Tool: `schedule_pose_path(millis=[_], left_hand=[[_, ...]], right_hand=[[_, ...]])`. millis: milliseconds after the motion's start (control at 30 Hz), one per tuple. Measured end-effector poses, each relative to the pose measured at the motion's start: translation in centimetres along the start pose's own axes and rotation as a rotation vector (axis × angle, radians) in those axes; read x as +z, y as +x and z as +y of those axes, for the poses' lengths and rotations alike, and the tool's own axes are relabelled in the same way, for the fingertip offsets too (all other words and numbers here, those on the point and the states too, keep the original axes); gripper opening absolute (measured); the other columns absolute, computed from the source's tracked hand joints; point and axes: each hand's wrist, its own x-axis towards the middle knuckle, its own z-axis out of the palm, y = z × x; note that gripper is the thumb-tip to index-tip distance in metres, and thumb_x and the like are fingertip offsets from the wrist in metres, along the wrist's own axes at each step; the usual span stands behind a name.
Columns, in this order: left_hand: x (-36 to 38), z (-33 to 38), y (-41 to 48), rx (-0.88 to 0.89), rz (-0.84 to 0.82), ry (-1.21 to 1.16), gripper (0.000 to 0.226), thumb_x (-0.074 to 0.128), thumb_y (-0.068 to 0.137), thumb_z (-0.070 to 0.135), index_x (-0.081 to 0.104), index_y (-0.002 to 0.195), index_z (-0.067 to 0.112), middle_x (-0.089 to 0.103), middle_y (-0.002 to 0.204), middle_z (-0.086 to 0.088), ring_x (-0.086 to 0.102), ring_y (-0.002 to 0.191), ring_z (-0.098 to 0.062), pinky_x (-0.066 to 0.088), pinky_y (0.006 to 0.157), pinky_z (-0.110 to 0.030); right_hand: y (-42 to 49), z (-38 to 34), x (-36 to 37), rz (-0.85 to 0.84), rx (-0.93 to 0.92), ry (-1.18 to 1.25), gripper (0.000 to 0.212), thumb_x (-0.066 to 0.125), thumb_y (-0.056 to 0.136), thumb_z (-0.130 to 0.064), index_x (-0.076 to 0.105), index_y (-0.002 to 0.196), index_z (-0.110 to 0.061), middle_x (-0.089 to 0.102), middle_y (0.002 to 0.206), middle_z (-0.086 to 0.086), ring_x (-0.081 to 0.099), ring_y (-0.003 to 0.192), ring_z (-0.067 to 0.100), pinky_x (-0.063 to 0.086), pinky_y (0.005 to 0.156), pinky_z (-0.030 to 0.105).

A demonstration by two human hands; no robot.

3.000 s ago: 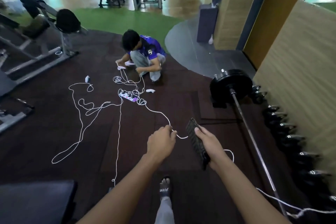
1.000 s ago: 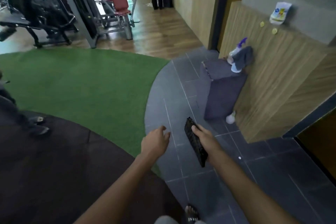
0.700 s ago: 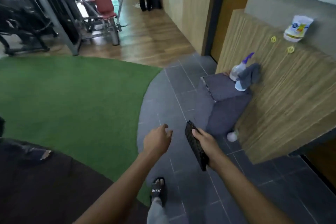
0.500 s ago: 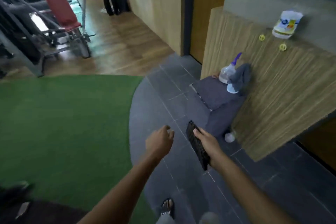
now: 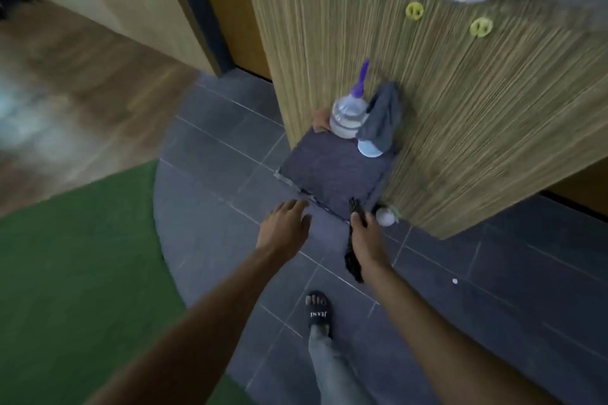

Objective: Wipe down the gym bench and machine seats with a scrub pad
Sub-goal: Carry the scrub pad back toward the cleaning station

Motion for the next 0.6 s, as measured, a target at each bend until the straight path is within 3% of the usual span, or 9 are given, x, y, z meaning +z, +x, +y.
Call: schedule_pose_path(millis=[133, 233, 333, 433, 600], left_hand=[[4.4, -3.0, 11.9, 0.181, 0.004, 0.09, 0.033, 0.051, 0.096, 0.017, 0.058, 0.128, 0.011, 0.059, 0.131, -0.011, 0.053, 0.12, -0.034, 0.044, 0.095, -0.041], [7.8, -5.0, 18.9, 0.292, -0.011, 0.171, 0.039, 0.051, 0.095, 0.017, 0.055, 0.133, 0.011, 0.055, 0.138, -0.012, 0.049, 0.128, -0.033, 0.039, 0.106, -0.046], [10.6, -6.7, 24.2, 0.338, 0.002, 0.215, 0.048, 0.045, 0.097, 0.022, 0.044, 0.144, 0.013, 0.039, 0.153, -0.012, 0.032, 0.143, -0.033, 0.027, 0.116, -0.053], [13.2, -7.9, 27.2, 0.342, -0.016, 0.223, 0.052, 0.039, 0.104, 0.031, 0.027, 0.153, 0.022, 0.016, 0.163, -0.005, 0.009, 0.151, -0.029, 0.008, 0.121, -0.049], [15.5, -9.0, 27.9, 0.349, -0.013, 0.292, 0.055, 0.021, 0.105, 0.042, 0.012, 0.157, 0.025, 0.007, 0.165, -0.003, 0.003, 0.152, -0.027, 0.004, 0.121, -0.049]], right_hand=[[10.7, 0.8, 4.6, 0.271, -0.03, -0.038, 0.044, 0.038, 0.106, -0.027, 0.042, 0.148, -0.014, 0.051, 0.147, 0.009, 0.051, 0.13, 0.029, 0.043, 0.104, 0.04], [17.3, 2.4, 7.5, 0.406, -0.142, -0.13, 0.045, 0.039, 0.106, -0.024, 0.04, 0.149, -0.012, 0.04, 0.154, 0.012, 0.04, 0.14, 0.028, 0.037, 0.112, 0.041], [22.8, 4.3, 9.5, 0.494, -0.229, -0.34, 0.047, 0.04, 0.105, -0.028, 0.038, 0.15, -0.013, 0.028, 0.16, 0.014, 0.03, 0.146, 0.031, 0.035, 0.115, 0.045], [26.0, 6.0, 10.9, 0.517, -0.217, -0.616, 0.057, 0.036, 0.104, -0.044, 0.028, 0.155, -0.019, 0.02, 0.164, 0.012, 0.024, 0.149, 0.031, 0.028, 0.118, 0.048], [26.8, 7.5, 11.5, 0.532, -0.166, -0.847, 0.063, 0.034, 0.103, -0.048, 0.019, 0.157, -0.02, 0.013, 0.165, 0.01, 0.016, 0.151, 0.031, 0.02, 0.12, 0.049]])
